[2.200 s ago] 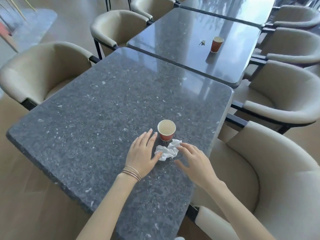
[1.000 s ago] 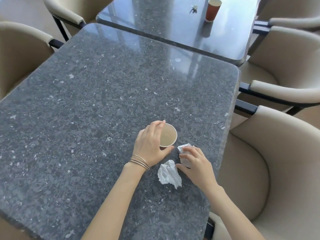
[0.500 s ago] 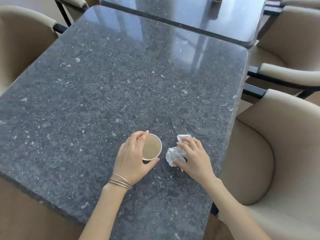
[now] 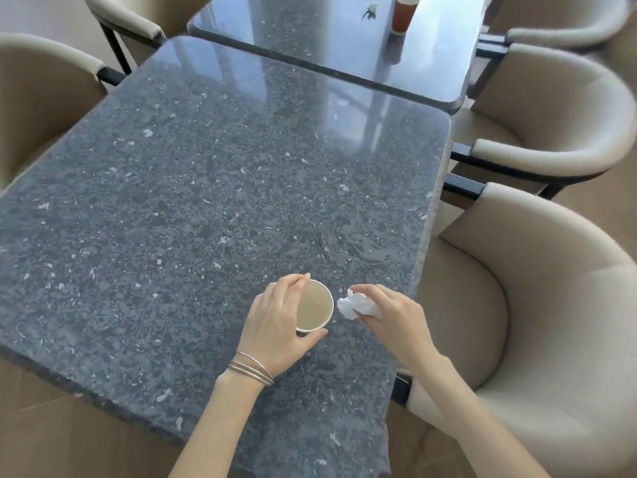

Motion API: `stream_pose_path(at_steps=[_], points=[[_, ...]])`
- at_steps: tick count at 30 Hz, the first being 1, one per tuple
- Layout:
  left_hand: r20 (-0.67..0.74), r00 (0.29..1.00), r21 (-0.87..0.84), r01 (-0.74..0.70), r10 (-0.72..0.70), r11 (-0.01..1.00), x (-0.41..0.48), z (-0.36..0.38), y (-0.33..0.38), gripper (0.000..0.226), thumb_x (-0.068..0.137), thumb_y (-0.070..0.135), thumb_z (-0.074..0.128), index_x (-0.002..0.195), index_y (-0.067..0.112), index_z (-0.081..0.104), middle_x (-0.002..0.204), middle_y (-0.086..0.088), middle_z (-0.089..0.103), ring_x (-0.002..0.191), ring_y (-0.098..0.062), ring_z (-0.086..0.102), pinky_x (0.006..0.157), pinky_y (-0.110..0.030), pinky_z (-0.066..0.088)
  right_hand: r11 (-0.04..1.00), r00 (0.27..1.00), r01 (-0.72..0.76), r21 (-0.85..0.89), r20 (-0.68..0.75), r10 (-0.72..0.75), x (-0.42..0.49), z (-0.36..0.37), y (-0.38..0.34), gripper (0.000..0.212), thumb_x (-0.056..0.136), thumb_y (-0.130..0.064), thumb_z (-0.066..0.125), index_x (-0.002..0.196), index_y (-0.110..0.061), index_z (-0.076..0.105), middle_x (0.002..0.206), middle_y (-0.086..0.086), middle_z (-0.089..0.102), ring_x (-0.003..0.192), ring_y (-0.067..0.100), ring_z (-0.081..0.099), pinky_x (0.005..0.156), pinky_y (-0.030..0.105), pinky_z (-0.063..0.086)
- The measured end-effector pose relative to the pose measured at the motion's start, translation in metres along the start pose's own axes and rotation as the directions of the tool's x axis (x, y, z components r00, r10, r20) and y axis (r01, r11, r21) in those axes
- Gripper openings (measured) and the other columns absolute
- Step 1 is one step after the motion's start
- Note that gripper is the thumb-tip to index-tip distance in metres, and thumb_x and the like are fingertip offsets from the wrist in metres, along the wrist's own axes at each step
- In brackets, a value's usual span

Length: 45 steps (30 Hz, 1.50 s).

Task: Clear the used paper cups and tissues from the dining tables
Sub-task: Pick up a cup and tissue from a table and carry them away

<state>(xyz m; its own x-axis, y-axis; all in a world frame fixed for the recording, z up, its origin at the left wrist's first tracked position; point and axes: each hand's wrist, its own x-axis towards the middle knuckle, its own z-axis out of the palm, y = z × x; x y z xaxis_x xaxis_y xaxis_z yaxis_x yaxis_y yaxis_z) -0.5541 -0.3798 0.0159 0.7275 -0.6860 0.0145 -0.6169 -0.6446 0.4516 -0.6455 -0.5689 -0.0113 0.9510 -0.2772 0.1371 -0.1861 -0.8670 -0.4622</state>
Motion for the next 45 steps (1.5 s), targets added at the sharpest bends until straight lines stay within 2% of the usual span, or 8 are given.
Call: stream_pose_path(at_steps=[5, 11, 17, 22, 27, 32, 40, 45], points=[[0.000, 0.994, -0.013, -0.113, 0.113, 0.994, 0.006, -0.008, 0.052, 0.085, 0.065, 0.047, 0.077, 0.134, 0.010, 0.044, 0.128, -0.003, 0.051, 0.111, -0.023, 0.053, 0.087, -0.038, 0.046, 0.994, 0.996, -0.023, 0.108, -0.082, 0.032, -0.027, -0.070, 0.015, 0.026, 0.075, -0.020, 0.076, 0.100, -0.022, 0.067, 0.098, -0.011, 0.067, 0.079, 0.013, 0.063, 0.060, 0.028, 0.052], [0.000, 0.974, -0.006, -0.226, 0.226, 0.974, -0.005, 0.003, 0.138, 0.085, 0.064, 0.046, 0.078, 0.133, 0.010, 0.045, 0.127, -0.003, 0.053, 0.109, -0.023, 0.054, 0.085, -0.037, 0.047, 0.975, 0.993, -0.008, 0.220, -0.110, 0.033, -0.098, -0.141, 0.057, 0.033, 0.081, -0.024, 0.070, 0.112, -0.029, 0.059, 0.094, -0.018, 0.056, 0.074, 0.008, 0.055, 0.066, 0.027, 0.048], [-0.013, 0.963, 0.004, -0.269, 0.269, 0.963, -0.041, 0.041, 0.252, 0.085, 0.061, 0.043, 0.081, 0.132, 0.009, 0.048, 0.125, -0.005, 0.055, 0.108, -0.024, 0.056, 0.086, -0.038, 0.047, 0.952, 0.990, 0.048, 0.303, -0.141, -0.005, -0.189, -0.204, 0.123, 0.012, 0.082, -0.025, 0.066, 0.091, -0.018, 0.064, 0.095, -0.006, 0.060, 0.083, 0.010, 0.060, 0.070, 0.028, 0.048], [-0.022, 0.957, 0.002, -0.288, 0.288, 0.958, -0.072, 0.071, 0.353, 0.085, 0.064, 0.044, 0.079, 0.134, 0.010, 0.045, 0.129, -0.003, 0.052, 0.112, -0.023, 0.053, 0.089, -0.038, 0.046, 0.962, 0.987, 0.031, 0.271, -0.161, 0.014, -0.261, -0.276, 0.185, 0.017, 0.075, -0.013, 0.075, 0.091, -0.016, 0.069, 0.095, -0.006, 0.062, 0.082, 0.003, 0.058, 0.071, 0.022, 0.046], [-0.034, 0.941, 0.014, -0.335, 0.335, 0.942, -0.081, 0.084, 0.439, 0.085, 0.062, 0.045, 0.080, 0.132, 0.009, 0.048, 0.126, -0.005, 0.054, 0.108, -0.024, 0.056, 0.085, -0.039, 0.048, 0.982, 0.981, 0.050, 0.183, -0.195, -0.014, -0.309, -0.344, 0.238, 0.024, 0.075, -0.014, 0.076, 0.098, -0.021, 0.069, 0.098, -0.021, 0.057, 0.068, -0.008, 0.050, 0.058, 0.024, 0.050], [-0.025, 0.923, 0.049, -0.382, 0.383, 0.923, -0.070, 0.099, 0.497, 0.082, 0.061, 0.045, 0.079, 0.128, 0.008, 0.052, 0.120, -0.005, 0.058, 0.100, -0.025, 0.060, 0.080, -0.037, 0.049, 0.986, 0.969, 0.019, 0.167, -0.245, 0.023, -0.326, -0.370, 0.282, 0.021, 0.075, -0.013, 0.076, 0.094, -0.018, 0.070, 0.095, -0.009, 0.063, 0.065, 0.006, 0.053, 0.054, 0.031, 0.051], [-0.010, 0.960, -0.057, -0.278, 0.278, 0.959, -0.010, 0.150, 0.536, 0.078, 0.061, 0.053, 0.075, 0.124, 0.012, 0.054, 0.116, 0.000, 0.057, 0.101, -0.021, 0.057, 0.081, -0.036, 0.049, 0.990, 0.979, -0.071, 0.119, -0.183, 0.092, -0.305, -0.383, 0.364, 0.023, 0.072, -0.014, 0.078, 0.092, -0.023, 0.069, 0.093, -0.016, 0.061, 0.067, 0.004, 0.056, 0.056, 0.025, 0.048], [-0.019, 0.977, -0.073, -0.212, 0.211, 0.975, 0.054, 0.156, 0.553, 0.079, 0.064, 0.059, 0.071, 0.127, 0.016, 0.051, 0.120, 0.003, 0.052, 0.104, -0.017, 0.052, 0.086, -0.034, 0.045, 0.990, 0.985, -0.063, 0.129, -0.152, 0.083, -0.241, -0.411, 0.406, 0.021, 0.074, -0.011, 0.076, 0.090, -0.022, 0.069, 0.090, -0.018, 0.059, 0.047, 0.005, 0.049, 0.053, 0.025, 0.046]])
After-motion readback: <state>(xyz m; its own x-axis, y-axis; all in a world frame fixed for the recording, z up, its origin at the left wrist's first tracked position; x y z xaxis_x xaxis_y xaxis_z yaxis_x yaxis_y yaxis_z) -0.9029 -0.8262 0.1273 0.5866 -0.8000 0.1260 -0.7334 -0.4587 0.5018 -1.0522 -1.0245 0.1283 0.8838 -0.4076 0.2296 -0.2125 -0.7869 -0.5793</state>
